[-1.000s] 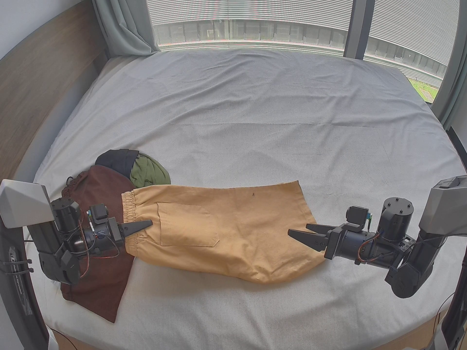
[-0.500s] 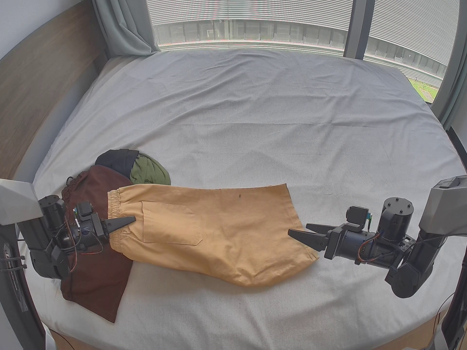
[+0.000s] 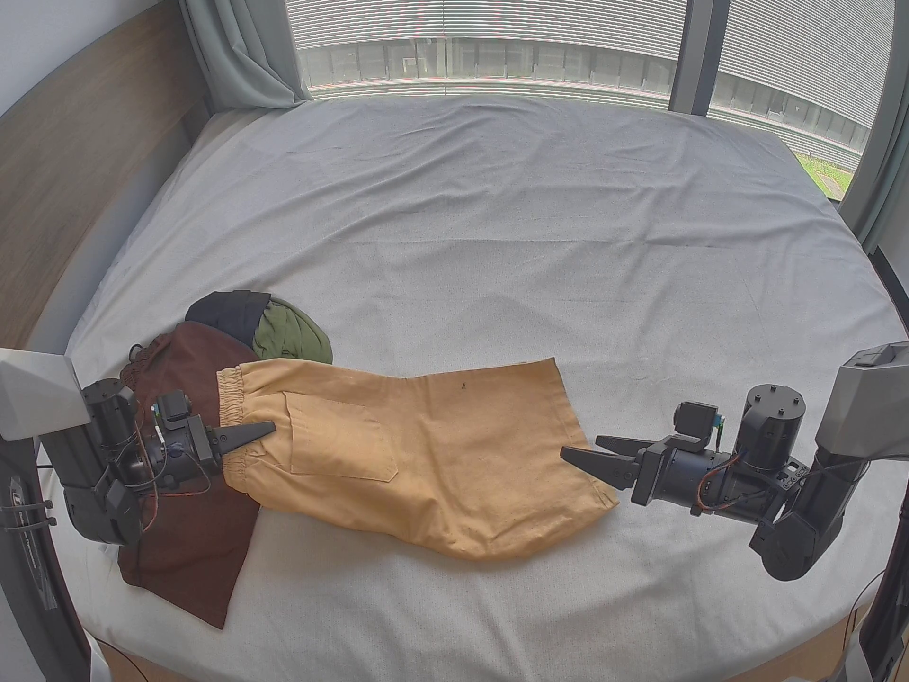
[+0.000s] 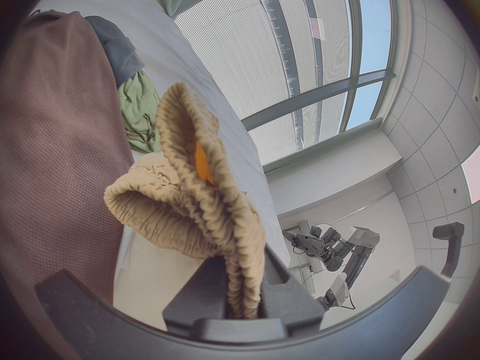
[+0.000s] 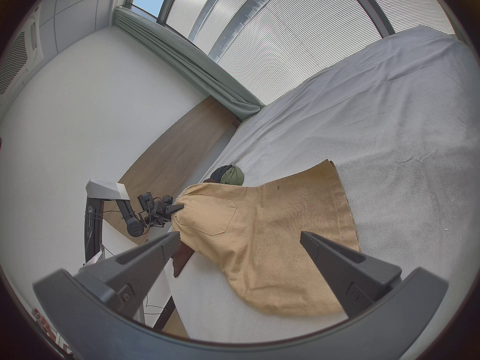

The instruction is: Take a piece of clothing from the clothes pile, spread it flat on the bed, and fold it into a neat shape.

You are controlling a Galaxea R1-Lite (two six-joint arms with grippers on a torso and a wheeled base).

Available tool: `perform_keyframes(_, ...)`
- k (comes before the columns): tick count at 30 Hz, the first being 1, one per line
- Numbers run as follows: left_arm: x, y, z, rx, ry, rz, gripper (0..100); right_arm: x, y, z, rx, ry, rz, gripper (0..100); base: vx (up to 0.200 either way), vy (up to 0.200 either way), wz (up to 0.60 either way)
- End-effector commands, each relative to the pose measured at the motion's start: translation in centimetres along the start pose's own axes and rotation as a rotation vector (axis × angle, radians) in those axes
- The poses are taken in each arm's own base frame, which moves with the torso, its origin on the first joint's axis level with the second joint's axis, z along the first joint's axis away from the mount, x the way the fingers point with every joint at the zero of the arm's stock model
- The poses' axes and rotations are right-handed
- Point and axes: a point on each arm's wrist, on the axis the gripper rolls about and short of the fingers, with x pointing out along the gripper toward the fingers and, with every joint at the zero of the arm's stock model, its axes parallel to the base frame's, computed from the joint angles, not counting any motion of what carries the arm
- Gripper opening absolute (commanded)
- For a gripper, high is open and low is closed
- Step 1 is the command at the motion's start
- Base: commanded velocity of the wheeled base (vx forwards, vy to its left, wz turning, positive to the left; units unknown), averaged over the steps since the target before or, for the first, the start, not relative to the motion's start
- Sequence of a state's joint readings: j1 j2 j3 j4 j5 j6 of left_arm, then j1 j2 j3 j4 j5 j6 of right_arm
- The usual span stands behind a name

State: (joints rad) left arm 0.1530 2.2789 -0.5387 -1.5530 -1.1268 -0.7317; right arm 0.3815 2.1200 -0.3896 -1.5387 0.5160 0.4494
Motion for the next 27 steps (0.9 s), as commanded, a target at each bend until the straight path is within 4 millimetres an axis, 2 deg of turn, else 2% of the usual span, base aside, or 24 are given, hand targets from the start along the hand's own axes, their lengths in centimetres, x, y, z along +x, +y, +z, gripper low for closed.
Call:
perform_keyframes(1,0.8,-0.5,-0.3,0.007,0.015,-0.011,0,0.0,0.0,0.0,0.001,0.002,0.001,100,0.000,0.000,0.00)
perform_keyframes(21,2.9,-1.8,-1.2,0.028,0.045,-0.028,0,0.0,0.0,0.0,0.001,0.001,-0.001,100,0.000,0.000,0.00)
perform_keyframes(27,4.9,-2.4,-2.2,0.032,0.042,-0.004,0,0.1,0.1,-0.1,0.000,0.003,0.002,100,0.000,0.000,0.00)
